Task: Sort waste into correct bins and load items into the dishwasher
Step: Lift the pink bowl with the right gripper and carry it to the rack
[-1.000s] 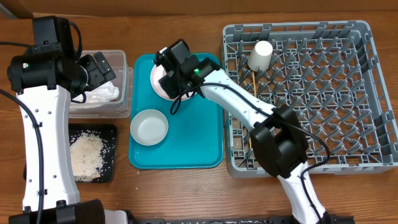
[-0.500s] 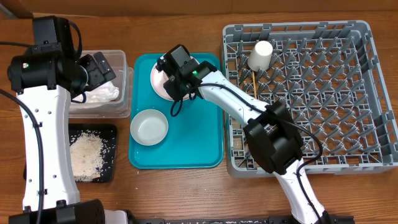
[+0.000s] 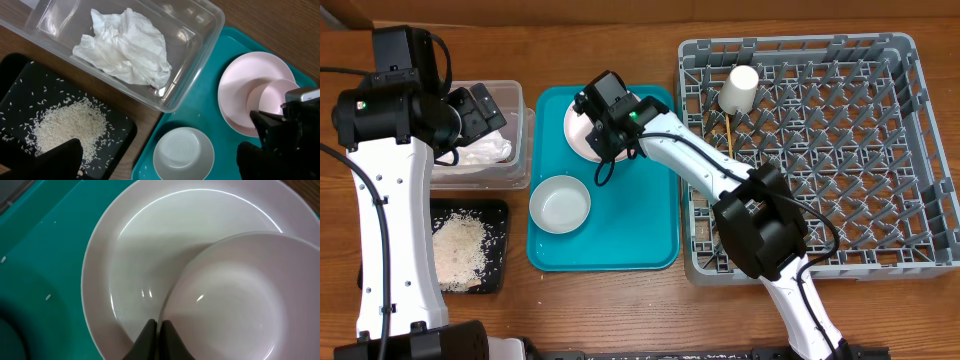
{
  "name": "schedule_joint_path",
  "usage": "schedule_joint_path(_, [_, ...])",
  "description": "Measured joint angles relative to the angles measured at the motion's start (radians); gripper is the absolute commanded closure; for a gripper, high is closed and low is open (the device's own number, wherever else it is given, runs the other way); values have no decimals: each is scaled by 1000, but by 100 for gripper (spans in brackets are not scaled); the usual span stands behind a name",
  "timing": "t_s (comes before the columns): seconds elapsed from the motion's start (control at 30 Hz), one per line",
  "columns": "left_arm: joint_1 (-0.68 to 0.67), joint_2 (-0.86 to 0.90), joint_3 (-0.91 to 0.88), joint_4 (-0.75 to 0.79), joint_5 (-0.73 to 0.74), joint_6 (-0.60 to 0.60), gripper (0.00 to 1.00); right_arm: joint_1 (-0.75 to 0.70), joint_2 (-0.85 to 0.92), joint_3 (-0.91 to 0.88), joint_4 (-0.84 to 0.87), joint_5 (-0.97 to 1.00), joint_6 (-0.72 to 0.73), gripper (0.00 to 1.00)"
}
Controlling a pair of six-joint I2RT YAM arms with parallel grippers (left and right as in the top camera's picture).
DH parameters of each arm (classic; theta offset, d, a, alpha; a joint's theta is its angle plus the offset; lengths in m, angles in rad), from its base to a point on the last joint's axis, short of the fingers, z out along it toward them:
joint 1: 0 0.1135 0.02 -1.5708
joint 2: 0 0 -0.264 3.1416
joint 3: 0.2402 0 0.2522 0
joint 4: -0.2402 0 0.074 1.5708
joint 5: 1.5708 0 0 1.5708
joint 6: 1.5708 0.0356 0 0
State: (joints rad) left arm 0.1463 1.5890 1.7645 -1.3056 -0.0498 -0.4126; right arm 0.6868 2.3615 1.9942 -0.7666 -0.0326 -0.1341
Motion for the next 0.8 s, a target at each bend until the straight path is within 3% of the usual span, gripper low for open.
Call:
schedule_joint_path(0.27, [0,0,0,0,0,0,0,0,-31,146,-228,-8,87,96])
schedule_joint_path(0.5, [0,0,0,0,0,0,0,-23,-266,203,-389,-82,221,96])
schedule_joint_path(0.67, [0,0,0,0,0,0,0,-156,-428,234,-541,-292,296,96])
schedule_joint_path(0.8, [0,0,0,0,0,0,0,-333,-454,237,-637,-503,317,96])
